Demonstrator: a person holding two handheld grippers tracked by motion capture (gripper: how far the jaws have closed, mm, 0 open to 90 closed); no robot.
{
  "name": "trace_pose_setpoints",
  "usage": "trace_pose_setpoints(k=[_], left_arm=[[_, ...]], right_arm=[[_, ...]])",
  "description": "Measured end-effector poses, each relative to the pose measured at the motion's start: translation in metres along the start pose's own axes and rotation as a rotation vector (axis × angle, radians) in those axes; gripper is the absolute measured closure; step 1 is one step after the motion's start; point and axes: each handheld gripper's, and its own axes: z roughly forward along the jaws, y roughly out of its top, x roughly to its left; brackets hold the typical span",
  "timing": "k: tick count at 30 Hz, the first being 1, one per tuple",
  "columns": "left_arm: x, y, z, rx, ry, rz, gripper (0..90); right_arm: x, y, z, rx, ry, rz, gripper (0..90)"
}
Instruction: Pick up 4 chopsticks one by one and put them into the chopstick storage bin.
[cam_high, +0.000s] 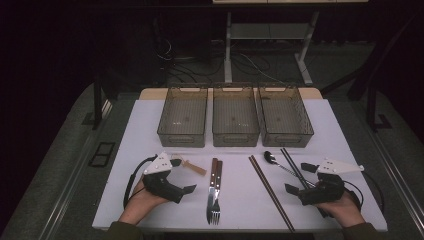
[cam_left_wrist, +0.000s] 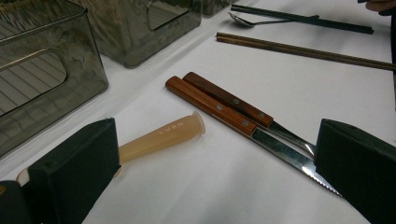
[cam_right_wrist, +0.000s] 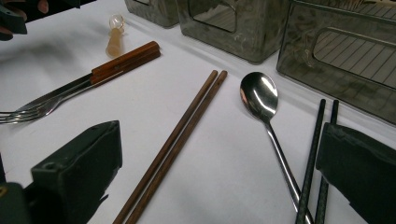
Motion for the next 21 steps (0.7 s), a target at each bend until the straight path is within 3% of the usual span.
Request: trace_pose_setpoints(k=[15,21], left_arm=[[-0.0007,0.0002,-0.0001,-0.015,-0.014,-0.014,0.0],[-0.0009,-0.0004,-0.0005,-0.011,-0.018,-0.013,0.0]], right_arm=[[-0.0022,0.0008,-0.0058,0.006,-0.032,-0.003,0.7],[-0.0054,0.0032,-0.0055,0.038,-0.053,-0.007,5.2]])
